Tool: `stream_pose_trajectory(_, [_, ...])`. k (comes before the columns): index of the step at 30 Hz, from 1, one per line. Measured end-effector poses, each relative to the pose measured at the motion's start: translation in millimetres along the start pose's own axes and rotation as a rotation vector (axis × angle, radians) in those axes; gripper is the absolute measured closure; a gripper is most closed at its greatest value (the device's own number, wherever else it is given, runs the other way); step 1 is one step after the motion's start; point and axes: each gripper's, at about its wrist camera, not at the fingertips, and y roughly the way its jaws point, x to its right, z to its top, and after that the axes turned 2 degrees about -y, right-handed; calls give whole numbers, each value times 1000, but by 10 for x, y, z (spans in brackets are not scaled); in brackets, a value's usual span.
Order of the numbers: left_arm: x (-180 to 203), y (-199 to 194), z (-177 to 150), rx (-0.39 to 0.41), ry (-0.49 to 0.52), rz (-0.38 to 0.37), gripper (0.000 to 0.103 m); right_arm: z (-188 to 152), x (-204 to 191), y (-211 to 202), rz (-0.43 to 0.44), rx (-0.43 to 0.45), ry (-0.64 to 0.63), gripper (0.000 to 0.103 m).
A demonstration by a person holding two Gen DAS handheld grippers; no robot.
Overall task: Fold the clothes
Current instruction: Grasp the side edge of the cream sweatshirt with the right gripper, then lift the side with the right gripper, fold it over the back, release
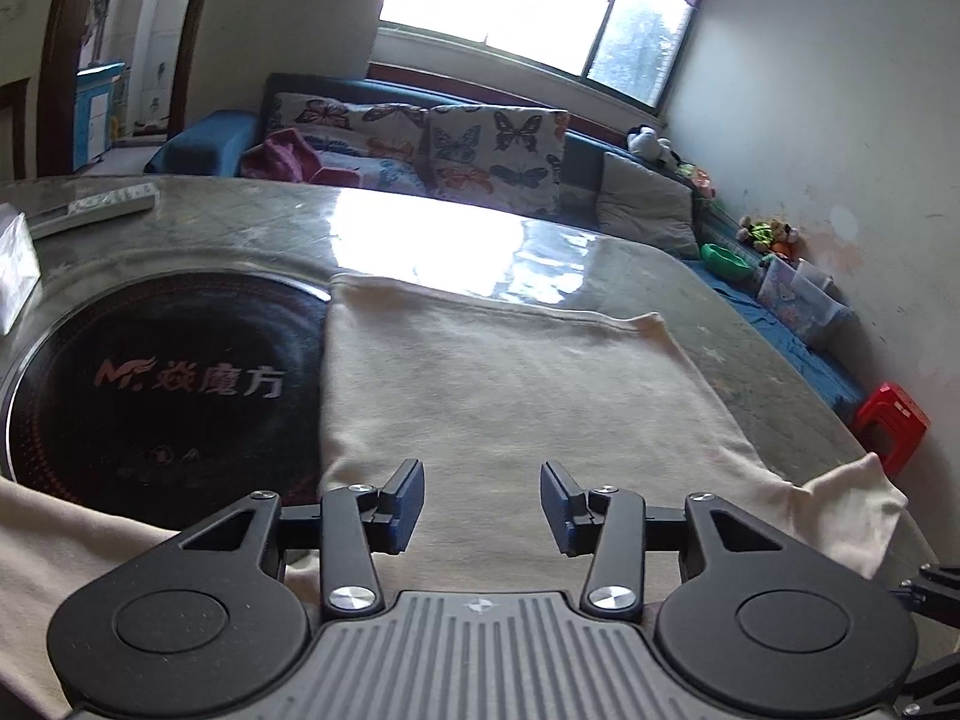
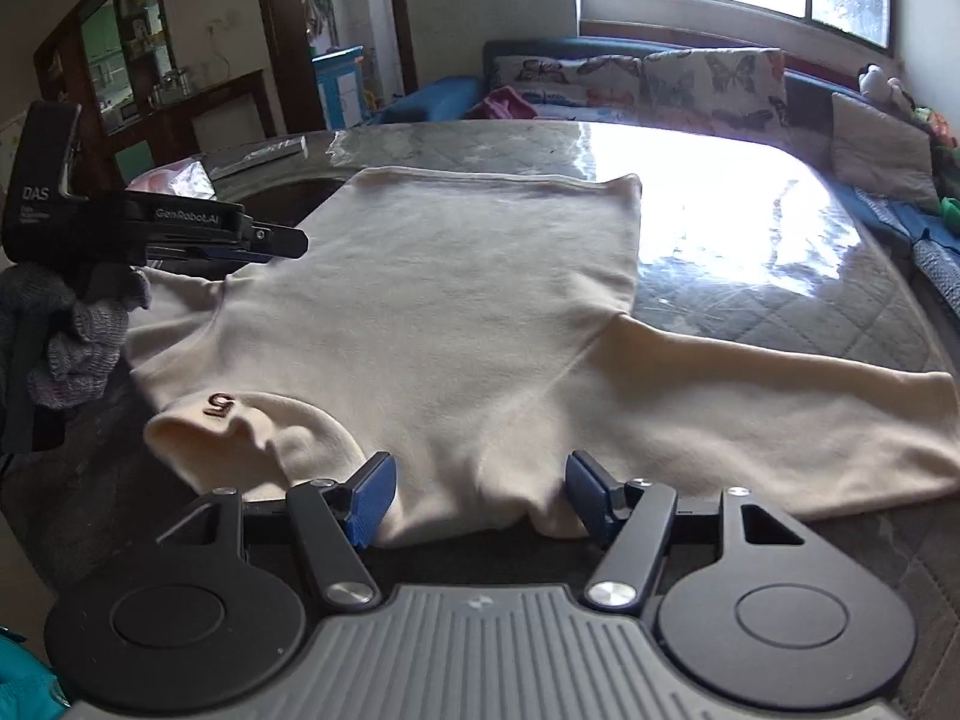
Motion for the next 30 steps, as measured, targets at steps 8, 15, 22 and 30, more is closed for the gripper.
stream_pose_trajectory(8, [415, -33, -40, -9, 96, -85, 56, -16, 351, -275, -71, 57, 105, 39])
stream_pose_trajectory(15, [901, 70, -257, -64, 218, -168, 56, -127, 885, -354, -291, 71, 228, 41])
stream_pose_trajectory(22, [1199, 123, -454, -103, 336, -196, 56, -250, 1407, -299, -470, 42, 313, 49])
stream_pose_trajectory(30, [1315, 152, -601, -128, 409, -209, 57, -230, 1682, -176, -507, 67, 339, 81])
